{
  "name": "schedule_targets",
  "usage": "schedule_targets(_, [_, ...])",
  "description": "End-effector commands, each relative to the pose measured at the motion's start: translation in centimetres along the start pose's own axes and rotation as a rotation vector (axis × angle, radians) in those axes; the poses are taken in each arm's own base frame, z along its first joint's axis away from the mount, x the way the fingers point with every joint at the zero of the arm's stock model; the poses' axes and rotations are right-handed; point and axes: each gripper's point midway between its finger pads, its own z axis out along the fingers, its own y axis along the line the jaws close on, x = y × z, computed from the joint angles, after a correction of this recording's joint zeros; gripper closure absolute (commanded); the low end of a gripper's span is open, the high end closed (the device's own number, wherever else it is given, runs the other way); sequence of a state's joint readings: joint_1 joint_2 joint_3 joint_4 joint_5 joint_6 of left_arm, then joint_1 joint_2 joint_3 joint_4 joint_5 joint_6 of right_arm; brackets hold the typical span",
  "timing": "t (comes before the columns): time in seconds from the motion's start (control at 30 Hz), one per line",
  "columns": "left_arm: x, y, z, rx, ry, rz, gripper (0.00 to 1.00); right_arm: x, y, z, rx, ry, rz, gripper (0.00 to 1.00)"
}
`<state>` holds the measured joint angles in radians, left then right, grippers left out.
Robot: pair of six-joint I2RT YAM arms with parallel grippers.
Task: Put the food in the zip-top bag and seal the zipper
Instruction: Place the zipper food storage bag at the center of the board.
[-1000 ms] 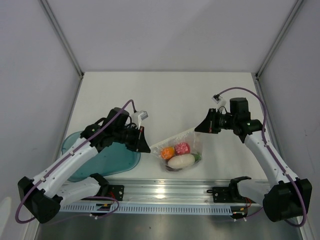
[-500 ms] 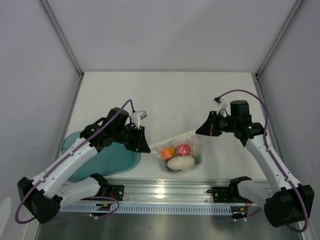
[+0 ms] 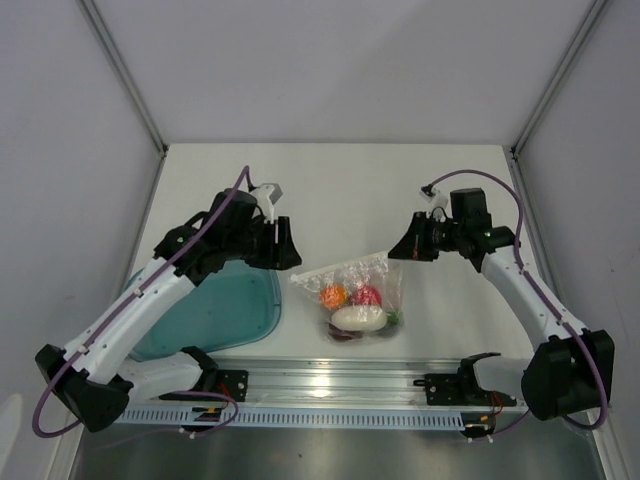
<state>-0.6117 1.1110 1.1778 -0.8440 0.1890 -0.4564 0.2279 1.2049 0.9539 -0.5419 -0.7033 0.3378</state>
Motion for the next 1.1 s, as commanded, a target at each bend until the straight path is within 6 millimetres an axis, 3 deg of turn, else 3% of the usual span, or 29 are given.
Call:
schedule_targets(0.0, [-3.8, 0.4, -3.7, -0.072, -0.196, 0.004, 0.39, -3.1, -0.6, 0.2, 0.034, -0.049, -0.01, 1.0])
schedule_targets(0.17, [-4.0, 0.3, -5.3, -0.066, -0.241, 0.018, 0.38, -5.3, -3.1, 1.9, 0.087, -0.051, 0.051, 1.0])
schedule_targets(0.3, [-3.4, 0.5, -5.7, -0.07, -0.236, 0.019, 0.37, -6.6, -6.2, 4.5, 0.143, 0.0, 0.115, 1.0])
schedule_targets(0.4, [-3.0, 0.4, -6.0, -0.056, -0.237, 0.019, 0.37, -9.5, -7.5, 5.8, 0.175, -0.016, 0.12, 1.0])
schedule_targets(0.63, [-1.8, 0.5, -6.0, -0.035, -0.227, 0.005, 0.37, -13.8, -11.7, 8.5, 0.227, -0.034, 0.198, 1.0])
schedule_targets(0.73, [-1.3, 0.5, -5.8, -0.027, -0.216, -0.013, 0.36, -17.0, -12.5, 9.3, 0.218, -0.076, 0.222, 1.0])
schedule_targets(0.93, [-0.7, 0.3, -5.8, -0.008, -0.206, -0.013, 0.35, -19.3, -15.1, 10.4, 0.267, -0.089, 0.267, 1.0])
schedule_targets(1.07, [-0.4, 0.2, -5.7, 0.004, -0.199, -0.012, 0.35, -19.6, -17.6, 10.6, 0.296, -0.091, 0.318, 1.0])
